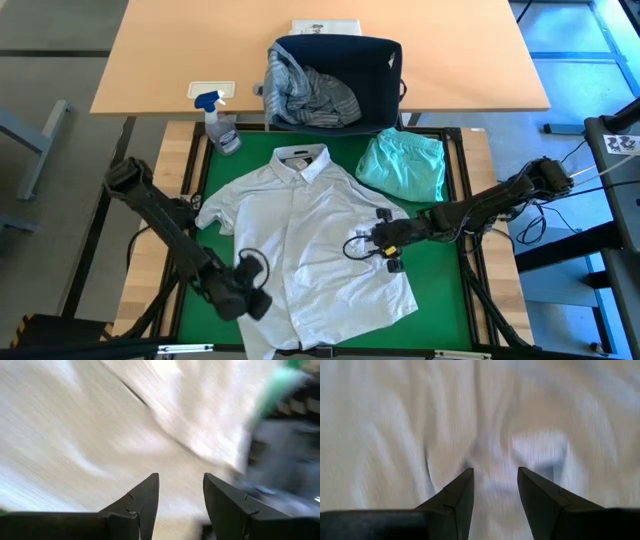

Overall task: Fold laundry
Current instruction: Fold the white polo shirt

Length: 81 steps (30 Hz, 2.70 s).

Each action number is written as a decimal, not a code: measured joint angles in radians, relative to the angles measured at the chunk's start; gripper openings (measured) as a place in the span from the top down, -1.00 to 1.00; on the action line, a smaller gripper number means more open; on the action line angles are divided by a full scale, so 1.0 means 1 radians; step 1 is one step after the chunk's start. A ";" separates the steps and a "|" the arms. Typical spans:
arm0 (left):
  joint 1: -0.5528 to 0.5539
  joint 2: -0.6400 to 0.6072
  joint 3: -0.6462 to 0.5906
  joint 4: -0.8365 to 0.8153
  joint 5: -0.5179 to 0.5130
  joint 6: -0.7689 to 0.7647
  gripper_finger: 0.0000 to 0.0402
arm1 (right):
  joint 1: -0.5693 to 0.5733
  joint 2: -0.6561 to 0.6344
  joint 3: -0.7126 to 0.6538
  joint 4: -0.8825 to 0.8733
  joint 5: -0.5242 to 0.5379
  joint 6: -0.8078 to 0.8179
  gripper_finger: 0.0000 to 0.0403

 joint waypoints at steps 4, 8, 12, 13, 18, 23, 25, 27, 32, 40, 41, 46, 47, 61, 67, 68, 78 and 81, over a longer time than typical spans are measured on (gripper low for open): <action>0.081 0.021 -0.093 -0.017 0.023 0.166 0.26 | 0.000 0.085 0.000 0.124 0.000 -0.003 0.25; 0.168 0.029 -0.251 0.115 0.076 0.293 0.26 | -0.001 0.194 0.000 0.166 -0.010 -0.012 0.25; 0.272 0.018 -0.370 0.187 0.077 0.360 0.26 | -0.032 0.290 -0.001 0.165 0.076 -0.051 0.25; 0.297 0.016 -0.390 0.191 0.041 0.374 0.26 | -0.047 0.299 0.000 0.167 0.132 -0.053 0.25; 0.429 0.025 -0.432 0.105 -0.229 0.434 0.26 | -0.182 0.304 0.001 0.138 0.502 -0.111 0.25; 0.543 -0.007 -0.399 0.067 -0.217 0.657 0.26 | -0.305 0.258 0.110 -0.010 0.544 -0.139 0.25; 0.553 -0.043 -0.368 0.040 -0.167 0.804 0.26 | -0.311 0.230 0.179 -0.088 0.447 -0.106 0.25; 0.545 -0.102 -0.322 0.009 -0.129 0.897 0.26 | -0.304 0.206 0.245 -0.148 0.330 -0.058 0.25; 0.463 -0.253 -0.241 0.008 0.004 1.043 0.26 | -0.219 0.153 0.352 -0.179 -0.041 0.091 0.25; 0.247 -0.281 -0.237 0.079 0.237 1.103 0.26 | 0.095 0.187 0.356 -0.176 -0.070 0.297 0.25; 0.218 -0.258 -0.237 0.104 0.249 1.103 0.26 | 0.130 0.200 0.353 -0.181 -0.048 0.322 0.25; 0.100 -0.094 -0.182 0.202 0.244 1.083 0.26 | 0.264 0.269 0.353 -0.177 0.042 0.412 0.25; 0.086 -0.050 -0.152 0.190 0.236 1.069 0.26 | 0.284 0.281 0.353 -0.177 0.049 0.418 0.25; 0.067 0.440 0.251 -0.125 0.086 0.646 0.26 | 0.387 0.347 0.353 -0.191 0.079 0.420 0.25; 0.069 0.462 0.256 -0.114 0.070 0.640 0.31 | 0.386 0.347 0.346 -0.205 0.136 0.416 0.25; 0.069 0.463 0.256 -0.117 0.066 0.652 0.37 | 0.386 0.347 0.338 -0.209 0.149 0.415 0.25; 0.092 0.291 0.251 -0.065 0.353 0.853 0.96 | 0.386 0.347 0.292 -0.218 0.236 0.415 0.25; 0.100 0.216 0.250 -0.088 0.353 0.883 0.98 | 0.386 0.347 0.288 -0.224 0.250 0.415 0.25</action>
